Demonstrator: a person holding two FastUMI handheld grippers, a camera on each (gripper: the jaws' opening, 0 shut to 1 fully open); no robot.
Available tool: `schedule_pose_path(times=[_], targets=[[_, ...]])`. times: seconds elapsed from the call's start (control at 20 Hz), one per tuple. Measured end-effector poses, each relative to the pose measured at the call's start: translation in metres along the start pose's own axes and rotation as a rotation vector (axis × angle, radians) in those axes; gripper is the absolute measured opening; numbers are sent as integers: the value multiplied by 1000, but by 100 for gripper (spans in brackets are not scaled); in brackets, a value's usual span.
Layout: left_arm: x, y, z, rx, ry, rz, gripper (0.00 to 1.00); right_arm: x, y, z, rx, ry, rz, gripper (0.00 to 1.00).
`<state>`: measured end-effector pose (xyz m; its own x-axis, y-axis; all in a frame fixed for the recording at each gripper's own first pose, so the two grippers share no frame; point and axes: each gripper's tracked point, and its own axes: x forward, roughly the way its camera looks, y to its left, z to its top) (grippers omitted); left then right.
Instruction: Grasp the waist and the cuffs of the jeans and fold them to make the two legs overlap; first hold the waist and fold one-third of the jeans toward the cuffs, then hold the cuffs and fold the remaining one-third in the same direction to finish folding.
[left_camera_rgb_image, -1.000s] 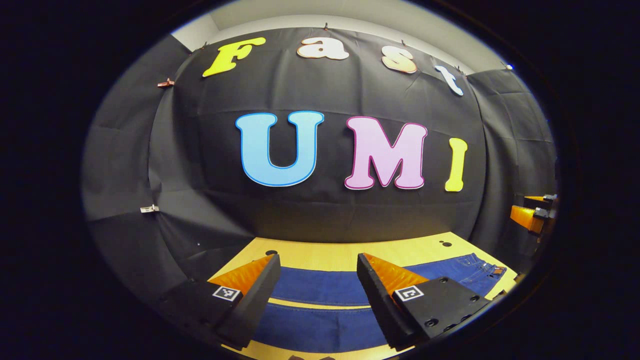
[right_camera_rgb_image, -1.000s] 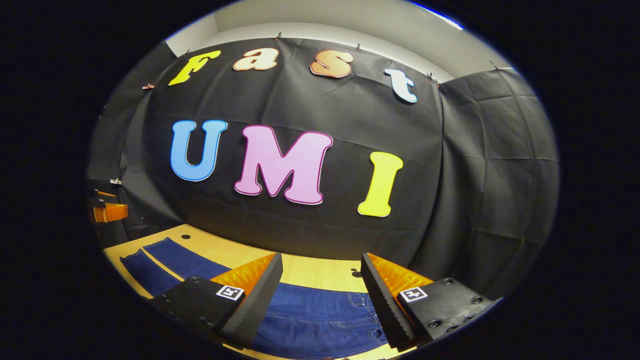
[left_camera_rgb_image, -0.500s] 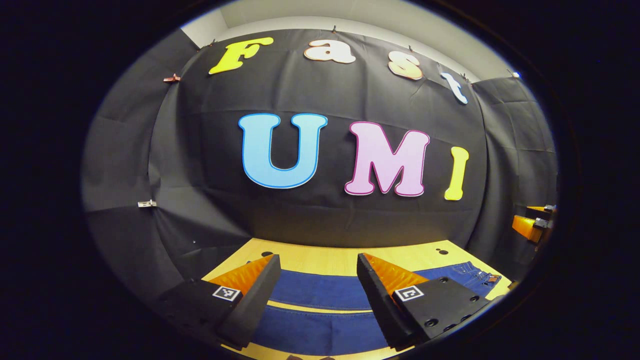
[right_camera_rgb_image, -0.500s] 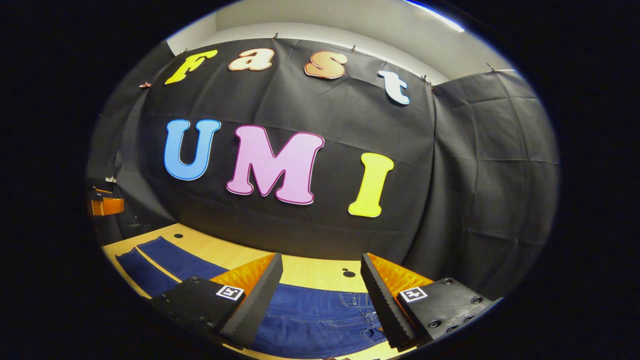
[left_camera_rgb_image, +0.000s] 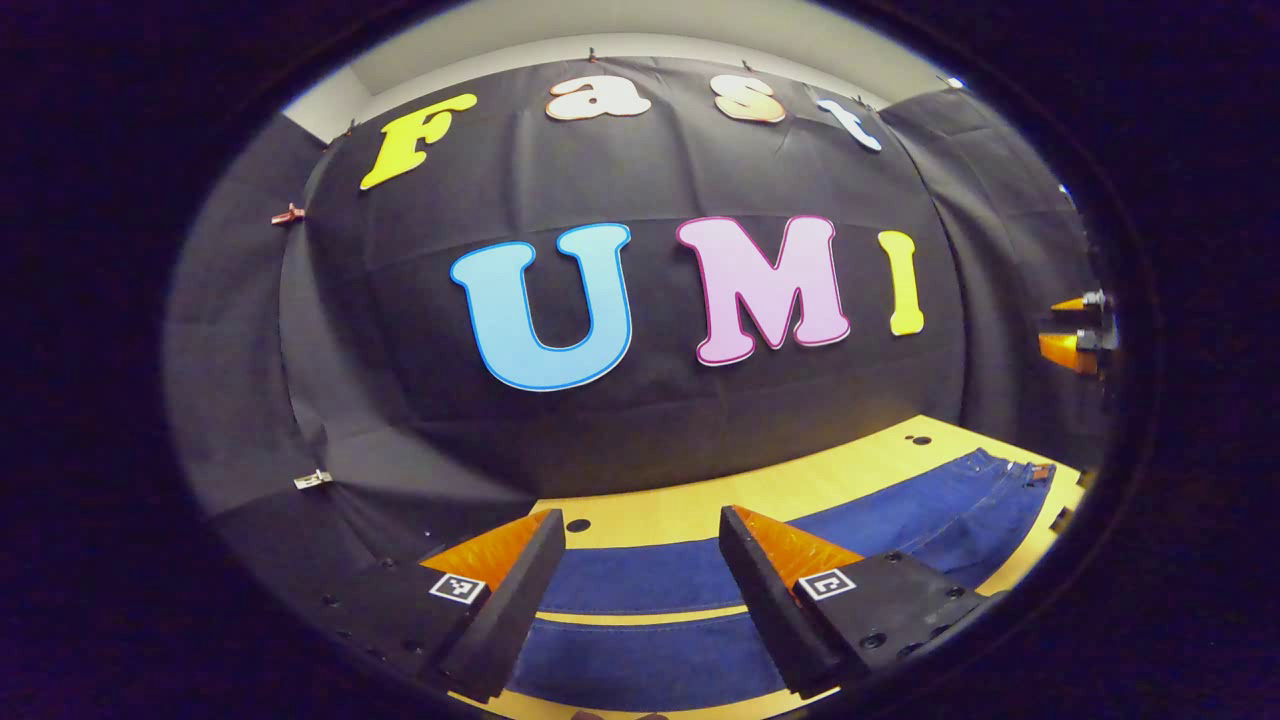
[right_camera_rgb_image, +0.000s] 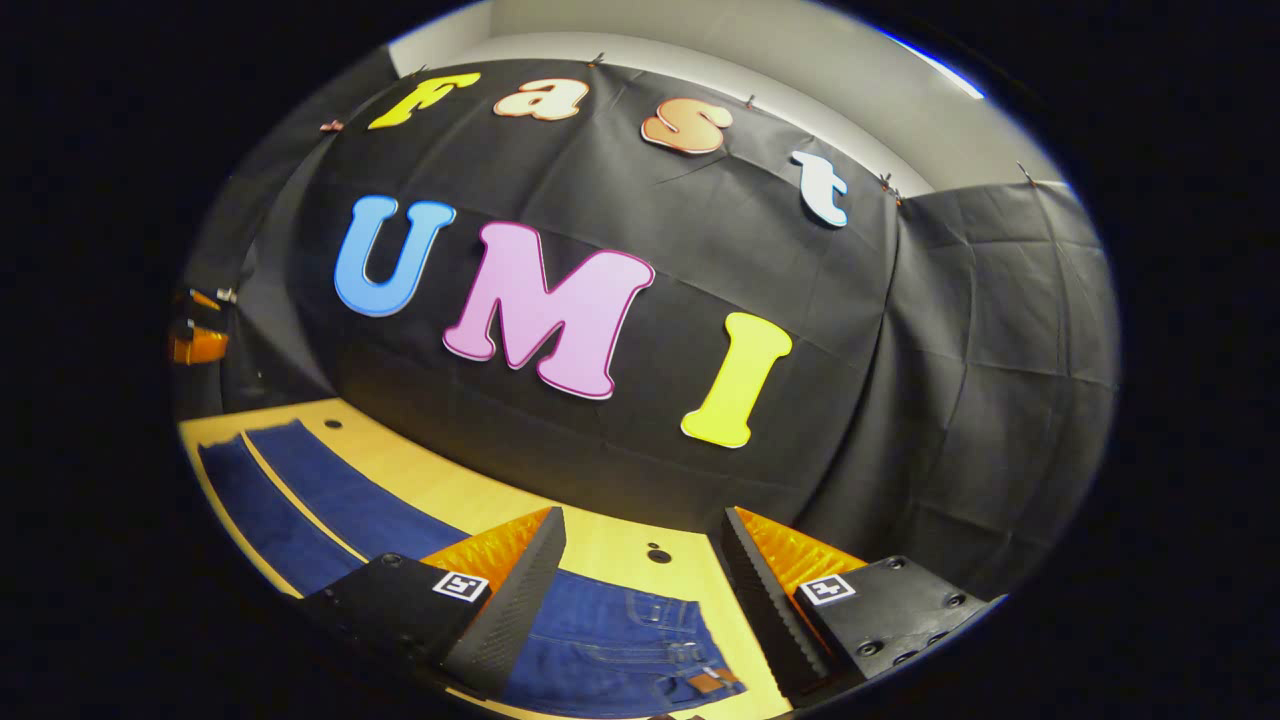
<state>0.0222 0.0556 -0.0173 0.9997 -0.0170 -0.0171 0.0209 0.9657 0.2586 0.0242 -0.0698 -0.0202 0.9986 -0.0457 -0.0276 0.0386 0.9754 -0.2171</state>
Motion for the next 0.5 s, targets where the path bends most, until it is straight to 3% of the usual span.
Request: schedule_pose_path(times=[0.15,0.5], targets=[[7,21,-35,110,73,-20,98,4,-1,-21,-50,43,38,96],[5,65,-152,401,321,-110,98,-1,-49,-89,-303,169,21,96]])
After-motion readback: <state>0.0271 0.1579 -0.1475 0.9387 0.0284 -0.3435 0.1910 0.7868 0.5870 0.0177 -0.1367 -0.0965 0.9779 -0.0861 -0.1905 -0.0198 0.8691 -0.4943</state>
